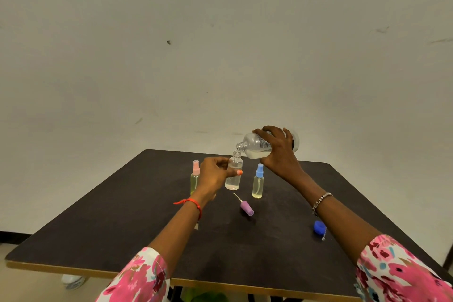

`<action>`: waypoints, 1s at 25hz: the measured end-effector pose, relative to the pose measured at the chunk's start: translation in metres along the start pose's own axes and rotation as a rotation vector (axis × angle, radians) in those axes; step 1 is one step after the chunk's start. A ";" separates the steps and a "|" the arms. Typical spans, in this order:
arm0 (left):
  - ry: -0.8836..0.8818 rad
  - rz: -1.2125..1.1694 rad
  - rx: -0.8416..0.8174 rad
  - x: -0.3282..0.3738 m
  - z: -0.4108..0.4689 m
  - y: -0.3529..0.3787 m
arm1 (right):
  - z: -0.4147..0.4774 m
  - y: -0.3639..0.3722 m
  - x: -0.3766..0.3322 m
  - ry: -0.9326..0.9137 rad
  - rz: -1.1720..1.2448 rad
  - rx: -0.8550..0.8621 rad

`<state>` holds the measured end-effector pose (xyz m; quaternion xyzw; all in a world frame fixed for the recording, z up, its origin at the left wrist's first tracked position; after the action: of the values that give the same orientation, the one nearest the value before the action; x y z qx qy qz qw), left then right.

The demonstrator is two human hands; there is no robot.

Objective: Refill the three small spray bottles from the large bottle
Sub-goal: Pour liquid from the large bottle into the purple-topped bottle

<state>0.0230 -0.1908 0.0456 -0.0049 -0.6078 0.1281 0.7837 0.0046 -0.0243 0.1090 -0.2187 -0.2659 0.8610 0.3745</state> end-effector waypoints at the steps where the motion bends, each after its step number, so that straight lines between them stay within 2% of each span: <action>1: -0.002 -0.002 0.001 0.000 0.000 0.000 | 0.000 0.000 0.000 -0.001 -0.001 -0.003; 25: -0.023 0.000 0.003 -0.004 0.002 0.001 | 0.001 0.002 0.002 -0.028 -0.024 0.011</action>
<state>0.0196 -0.1910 0.0418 -0.0022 -0.6166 0.1292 0.7766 0.0014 -0.0244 0.1084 -0.2013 -0.2691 0.8609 0.3821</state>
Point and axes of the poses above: each hand's wrist, its own z-axis towards the middle knuckle, its own y-axis out of the palm, x = y × z, the point moved 5 cm from there along z, towards the middle knuckle, and after that the axes turned 1 degree about z, right-handed, at the moved point
